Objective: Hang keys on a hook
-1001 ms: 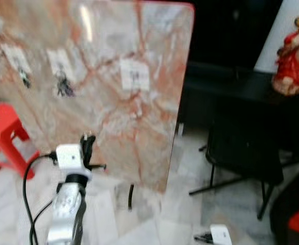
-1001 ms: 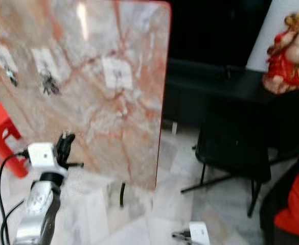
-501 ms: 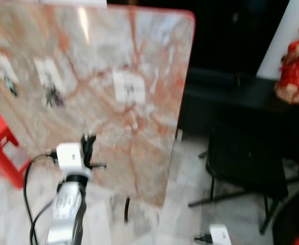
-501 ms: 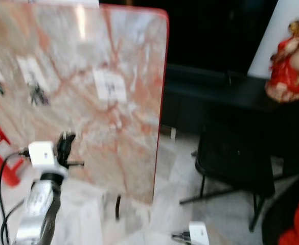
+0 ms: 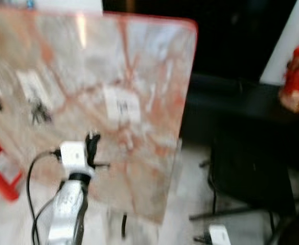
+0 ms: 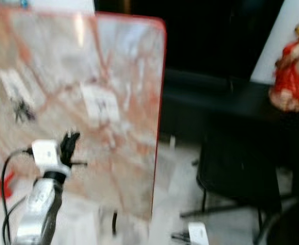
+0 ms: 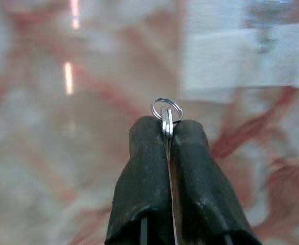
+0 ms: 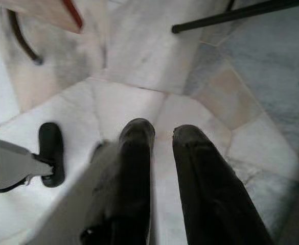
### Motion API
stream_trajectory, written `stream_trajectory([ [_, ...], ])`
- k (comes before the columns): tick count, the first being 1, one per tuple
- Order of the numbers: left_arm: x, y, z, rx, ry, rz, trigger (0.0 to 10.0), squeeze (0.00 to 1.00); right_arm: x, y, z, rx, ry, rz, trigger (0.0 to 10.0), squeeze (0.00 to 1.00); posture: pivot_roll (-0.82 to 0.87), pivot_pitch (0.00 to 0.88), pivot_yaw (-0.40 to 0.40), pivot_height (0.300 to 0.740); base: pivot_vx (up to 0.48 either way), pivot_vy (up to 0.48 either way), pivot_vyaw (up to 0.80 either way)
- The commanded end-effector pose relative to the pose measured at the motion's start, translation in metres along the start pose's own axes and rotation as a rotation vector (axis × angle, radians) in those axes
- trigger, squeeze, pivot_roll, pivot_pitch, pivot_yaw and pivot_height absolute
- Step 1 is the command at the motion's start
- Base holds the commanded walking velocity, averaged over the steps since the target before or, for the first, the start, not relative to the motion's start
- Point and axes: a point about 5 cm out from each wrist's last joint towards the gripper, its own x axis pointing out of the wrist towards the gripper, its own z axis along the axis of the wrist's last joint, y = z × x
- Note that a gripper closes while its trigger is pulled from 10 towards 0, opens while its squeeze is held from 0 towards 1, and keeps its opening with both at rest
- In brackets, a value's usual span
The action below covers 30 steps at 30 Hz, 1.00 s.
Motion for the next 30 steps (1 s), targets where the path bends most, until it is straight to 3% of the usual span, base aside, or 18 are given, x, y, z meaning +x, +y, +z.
stream_trajectory([
  [1,-0.0002,-0.0082,0.0016,-0.013,-0.002,-0.031,10.0,0.0,-0.0009,-0.0076,-0.0019,-0.005,0.004,-0.021,10.0,0.0,-0.02,0.0,-0.017,0.736,0.0,0.0,0.0],
  [5,-0.0022,-0.0075,0.0027,-0.002,-0.002,-0.037,10.0,0.0,-0.0009,-0.0077,-0.0017,-0.006,0.003,-0.022,10.0,0.0,-0.02,0.0,-0.02,0.736,0.0,0.0,0.0],
  [13,-0.0072,-0.0137,0.0064,0.093,0.01,-0.158,10.0,0.0,-0.0008,-0.0081,-0.0006,-0.007,0.002,-0.023,10.0,0.0,-0.01,0.0,-0.027,0.736,0.0,0.0,0.0],
  [24,-0.0055,-0.0122,0.0094,0.109,-0.004,-0.129,10.0,0.0,-0.0007,-0.0085,0.0,-0.007,0.001,-0.022,10.0,0.0,-0.01,0.0,-0.029,0.736,0.0,-0.223,0.0],
  [30,-0.0034,-0.0109,0.0106,0.114,-0.004,-0.117,10.0,0.0,-0.0007,-0.0086,0.0001,-0.01,0.001,-0.022,10.0,0.0,-0.01,0.0,-0.029,0.736,0.0,0.0,0.0],
])
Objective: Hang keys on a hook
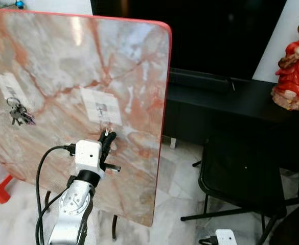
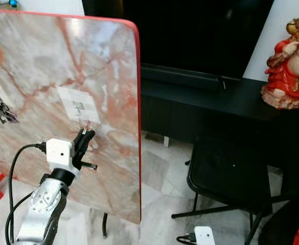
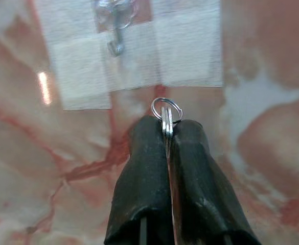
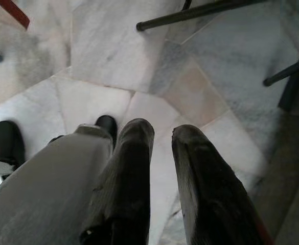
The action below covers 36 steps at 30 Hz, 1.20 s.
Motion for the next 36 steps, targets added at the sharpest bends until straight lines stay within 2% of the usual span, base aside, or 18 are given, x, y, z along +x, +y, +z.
stream_trajectory([
  [1,0.001,0.002,0.003,0.012,-0.008,0.011,10.0,0.0,0.0,0.003,0.001,-0.005,-0.002,0.008,10.0,0.0,-0.01,0.0,-0.029,0.736,0.0,0.0,0.0],
  [8,0.001,0.008,0.008,0.007,-0.032,0.061,10.0,0.0,0.0,0.004,0.001,-0.007,-0.003,0.008,10.0,0.0,-0.01,0.0,-0.029,0.736,0.0,0.0,0.0],
  [19,-0.001,0.006,0.018,-0.006,-0.072,0.048,10.0,0.0,0.0,0.003,0.002,-0.017,-0.005,0.005,10.0,0.0,-0.01,0.0,-0.029,0.736,0.0,0.0,0.0],
  [36,0.012,0.006,0.02,-0.023,-0.081,0.04,10.0,0.0,0.001,0.004,0.003,-0.021,-0.007,0.004,10.0,0.0,-0.02,0.0,-0.027,0.736,0.0,0.0,0.0],
])
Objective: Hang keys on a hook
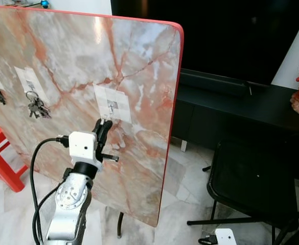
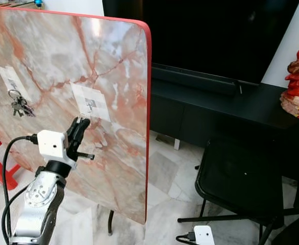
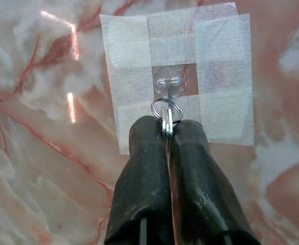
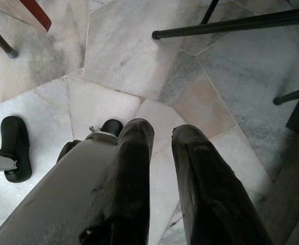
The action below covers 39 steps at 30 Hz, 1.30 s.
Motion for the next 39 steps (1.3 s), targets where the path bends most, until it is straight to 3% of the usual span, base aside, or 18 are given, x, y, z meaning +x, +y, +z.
stream_trajectory([
  [1,0.003,0.001,-0.002,-0.008,0.018,0.007,10.0,0.0,0.0,0.001,0.003,-0.013,-0.006,0.001,10.0,0.0,-0.02,0.0,-0.027,0.736,0.0,0.0,0.0],
  [39,0.016,-0.002,-0.003,-0.084,0.013,0.004,10.0,0.0,0.0,0.001,0.003,-0.01,-0.007,0.0,10.0,0.0,-0.02,0.0,-0.025,0.736,0.0,0.0,0.0],
])
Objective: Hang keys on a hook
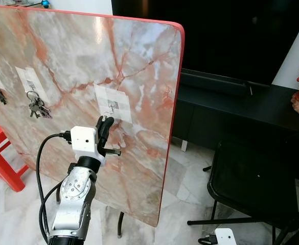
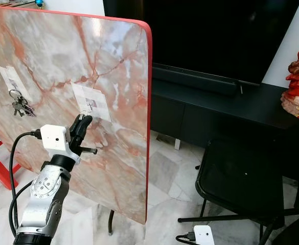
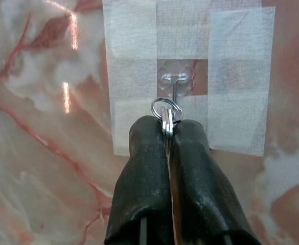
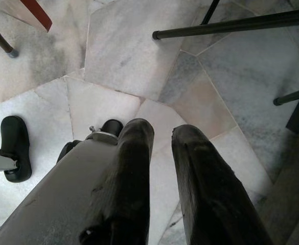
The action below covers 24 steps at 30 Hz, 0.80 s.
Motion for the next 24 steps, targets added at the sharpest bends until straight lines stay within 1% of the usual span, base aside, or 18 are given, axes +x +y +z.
stream_trajectory([
  [1,0.003,-0.001,0.001,-0.007,-0.001,-0.01,10.0,0.0,0.0,0.001,0.003,-0.008,-0.007,0.0,10.0,0.0,-0.02,0.0,-0.025,0.736,0.0,0.0,0.0],
  [22,0.005,-0.001,-0.006,-0.01,0.038,-0.012,10.0,0.0,0.0,0.001,0.003,-0.006,-0.007,0.0,10.0,0.0,-0.02,0.0,-0.026,0.736,0.0,0.0,0.0],
  [24,0.005,-0.001,-0.009,-0.004,0.057,-0.01,10.0,0.0,0.0,0.001,0.003,-0.006,-0.007,0.0,10.0,0.0,-0.02,0.0,-0.027,0.736,0.0,0.0,0.0],
])
